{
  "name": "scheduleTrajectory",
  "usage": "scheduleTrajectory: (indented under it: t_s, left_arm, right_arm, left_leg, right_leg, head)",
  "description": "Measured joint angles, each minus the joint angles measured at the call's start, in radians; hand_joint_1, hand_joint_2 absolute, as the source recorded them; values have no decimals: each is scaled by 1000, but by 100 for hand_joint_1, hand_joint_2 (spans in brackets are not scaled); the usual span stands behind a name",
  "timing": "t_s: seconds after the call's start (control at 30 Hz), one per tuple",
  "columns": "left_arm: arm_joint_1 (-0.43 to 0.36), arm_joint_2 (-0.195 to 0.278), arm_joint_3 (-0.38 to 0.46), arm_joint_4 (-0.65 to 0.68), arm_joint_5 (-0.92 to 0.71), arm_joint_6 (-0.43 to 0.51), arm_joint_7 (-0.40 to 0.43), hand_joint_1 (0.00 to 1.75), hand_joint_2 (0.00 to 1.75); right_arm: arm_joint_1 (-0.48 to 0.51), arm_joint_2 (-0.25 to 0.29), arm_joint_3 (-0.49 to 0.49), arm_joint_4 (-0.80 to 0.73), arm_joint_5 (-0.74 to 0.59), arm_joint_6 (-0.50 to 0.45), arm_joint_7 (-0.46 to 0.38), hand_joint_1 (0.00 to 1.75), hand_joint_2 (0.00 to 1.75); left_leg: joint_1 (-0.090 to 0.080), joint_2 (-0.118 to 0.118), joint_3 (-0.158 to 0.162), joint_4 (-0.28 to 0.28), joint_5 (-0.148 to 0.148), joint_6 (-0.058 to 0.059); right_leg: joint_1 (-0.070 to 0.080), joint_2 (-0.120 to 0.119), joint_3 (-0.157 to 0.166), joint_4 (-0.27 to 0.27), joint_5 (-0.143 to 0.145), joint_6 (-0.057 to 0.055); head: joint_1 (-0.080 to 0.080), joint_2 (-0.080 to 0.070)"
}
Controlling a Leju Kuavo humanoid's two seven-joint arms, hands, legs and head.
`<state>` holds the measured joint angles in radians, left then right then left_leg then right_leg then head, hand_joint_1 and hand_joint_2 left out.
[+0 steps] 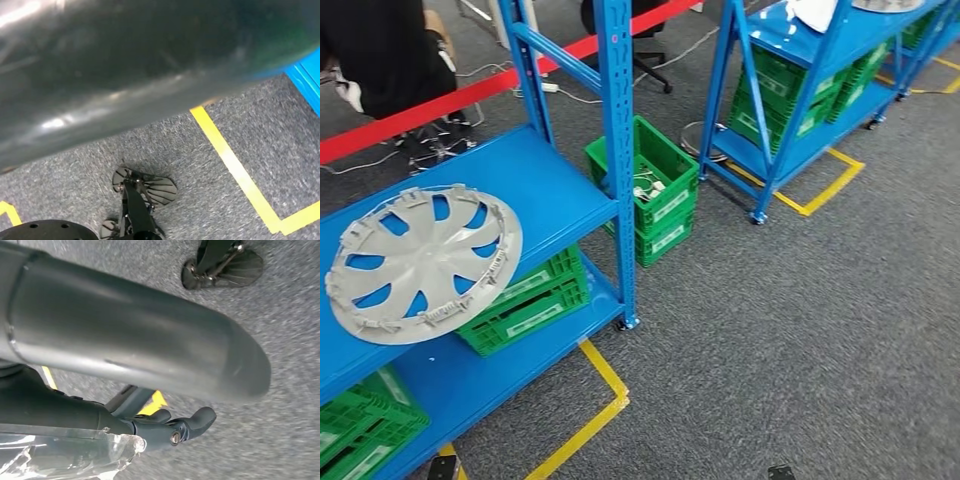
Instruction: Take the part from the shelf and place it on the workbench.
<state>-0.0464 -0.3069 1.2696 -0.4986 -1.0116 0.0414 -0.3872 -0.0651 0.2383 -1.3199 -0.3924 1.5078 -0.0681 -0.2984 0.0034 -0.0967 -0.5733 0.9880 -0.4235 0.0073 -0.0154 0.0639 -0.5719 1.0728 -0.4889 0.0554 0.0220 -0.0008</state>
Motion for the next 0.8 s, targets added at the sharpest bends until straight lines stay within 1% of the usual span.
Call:
scheduleTrajectory:
  t_s: [0.03, 0.07, 0.1, 0.13, 0.17, 0.2, 0.23, 0.27, 0.3, 0.33, 0.37, 0.4, 0.43, 0.47, 0.5, 0.53, 0.57, 0.6, 0.63, 0.67, 0.7, 0.73, 0.77, 0.8]
  left_arm:
    - [-1, 0, 0, 0, -2, 0, -1, 0, 0]
    - [-1, 0, 1, 0, -3, 0, -1, 0, 0]
    - [-1, 0, 2, 0, -4, -1, -2, 0, 0]
    - [1, 1, 4, 0, -4, 0, -2, 0, 0]
    - [3, 1, 5, 0, -4, 0, -2, 0, 0]
    - [3, 1, 7, 0, -4, 0, -2, 0, 0]
    - [1, 1, 8, 0, -5, 1, -2, 0, 0]
    - [-1, 1, 10, 0, -5, 1, -2, 0, 0]
    - [-3, 1, 11, 0, -5, 1, -2, 0, 0]
    - [-4, 1, 12, 0, -6, 1, -2, 0, 0]
    - [-3, 1, 13, 0, -6, 1, -2, 0, 0]
    - [-2, 1, 14, 0, -6, 1, -2, 0, 0]
    - [-1, 1, 15, 0, -6, 1, -2, 0, 0]
    - [-1, 1, 15, 0, -6, 1, -2, 0, 0]
    - [-3, 1, 16, 0, -6, 1, -2, 0, 0]
    - [-5, 0, 16, 0, -6, 1, -2, 0, 0]
    - [-6, 0, 16, 0, -7, 1, -3, 0, 0]
    - [-7, 0, 17, 0, -7, 1, -3, 0, 0]
    - [-6, 1, 19, 0, -7, 1, -3, 0, 0]
    - [-4, 1, 20, 0, -7, 1, -3, 0, 0]
    - [-3, 1, 22, 0, -7, 1, -3, 0, 0]
    - [-4, 0, 22, 0, -7, 1, -3, 0, 0]
    - [-5, 0, 23, 0, -8, 1, -3, 0, 0]
    - [-7, 0, 23, 0, -8, 1, -3, 0, 0]
  right_arm:
    - [0, 0, 0, 1, 0, 0, 0, 0, 0]
    - [0, 0, 0, 1, 0, 0, 0, 0, 0]
    - [-1, 0, 0, 2, 0, 0, 0, 0, 0]
    - [-1, 0, 0, 2, 0, 1, 0, 0, 0]
    - [-1, 0, 0, 3, 0, 1, -1, 0, 0]
    - [-1, -1, 0, 3, 0, 0, -1, 0, 0]
    - [-1, -2, 0, 3, 0, 0, -2, 0, 0]
    - [1, -3, 0, 3, 0, 0, -2, 0, 0]
    - [2, -3, 0, 3, 0, 0, -2, 0, 0]
    - [3, -4, 0, 3, 0, 0, -2, 0, 0]
    - [2, -4, 0, 3, 0, 0, -2, 0, 0]
    - [2, -4, 0, 4, 0, 1, -2, 0, 0]
    - [0, -4, 0, 4, 0, 1, -2, 0, 0]
    - [-1, -4, 0, 4, 0, 1, -2, 0, 0]
    - [-1, -4, 0, 5, 0, 1, -2, 0, 0]
    - [-2, -4, 0, 5, 0, 1, -3, 0, 0]
    - [-2, -4, 0, 5, 0, 1, -3, 0, 0]
    - [-3, -4, 0, 5, 0, 1, -3, 0, 0]
    - [-4, -4, 0, 5, 0, 1, -3, 0, 0]
    - [-4, -4, 0, 5, 0, 1, -4, 0, 0]
    - [-5, -4, 0, 5, 0, 1, -4, 0, 0]
    - [-4, -4, 0, 5, 0, 1, -5, 0, 0]
    - [-3, -4, 0, 5, 0, 1, -5, 0, 0]
    - [-1, -4, 0, 5, 0, 1, -5, 0, 0]
  left_leg:
    - [1, -12, -5, 1, 2, -7]
    - [2, -23, -11, 2, 5, -14]
    - [4, -35, -16, 3, 8, -21]
    - [7, -42, -20, 2, 10, -28]
    - [6, -31, -24, 8, 5, -33]
    - [4, -8, -35, 30, -10, -37]
    - [2, 23, -56, 75, -37, -41]
    - [0, 55, -86, 138, -70, -44]
    - [1, 73, -119, 210, -102, -46]
    - [2, 81, -145, 266, -122, -48]
    - [3, 84, -154, 290, -123, -49]
    - [3, 87, -145, 276, -105, -49]
    - [3, 94, -117, 226, -74, -48]
    - [2, 116, -77, 156, -41, -46]
    - [-1, 143, -42, 88, -20, -42]
    - [-4, 164, -17, 39, -8, -36]
    - [-6, 178, -5, 13, -6, -30]
    - [-9, 173, -5, 7, -8, -24]
    - [-8, 160, -6, 6, -7, -16]
    - [-6, 149, -5, 4, -5, -10]
    - [-4, 137, -5, 1, -2, -3]
    - [-1, 125, -5, -1, 0, 3]
    - [0, 113, -5, -1, 1, 7]
    - [1, 100, -6, -1, 2, 10]
  right_leg:
    - [-3, 24, 16, -36, 9, -2]
    - [-4, 40, 22, -48, 6, -4]
    - [-3, 34, 23, -52, 6, -8]
    - [-3, 21, 23, -50, 8, -14]
    - [-4, 8, 24, -52, 10, -20]
    - [-4, -6, 26, -55, 11, -27]
    - [-5, -23, 27, -57, 12, -33]
    - [-2, -39, 27, -57, 11, -37]
    - [-1, -57, 27, -57, 10, -40]
    - [1, -74, 27, -57, 9, -41]
    - [1, -89, 28, -57, 9, -42]
    - [1, -103, 29, -57, 8, -41]
    - [1, -116, 31, -57, 7, -40]
    - [3, -127, 34, -57, 5, -38]
    - [7, -138, 36, -55, 1, -33]
    - [11, -149, 38, -55, -2, -28]
    - [15, -159, 41, -56, -4, -23]
    - [17, -170, 44, -57, -6, -18]
    - [17, -179, 49, -61, -7, -14]
    - [15, -172, 50, -58, -12, -8]
    - [13, -152, 43, -41, -26, -2]
    - [11, -124, 26, -2, -50, 2]
    - [10, -94, -3, 58, -81, 6]
    - [9, -76, -37, 130, -114, 7]
  head:
    - [0, 0]
    - [-1, 0]
    - [-1, 0]
    - [-1, 0]
    - [-2, 0]
    - [-6, 0]
    - [-10, 0]
    - [-14, 0]
    - [-16, 0]
    - [-16, 0]
    - [-16, 0]
    - [-16, 0]
    - [-16, 0]
    - [-17, 0]
    - [-18, 0]
    - [-18, 0]
    - [-17, 0]
    - [-16, 0]
    - [-15, 0]
    - [-14, 0]
    - [-12, 0]
    - [-10, 0]
    - [-7, 0]
    - [-5, 0]
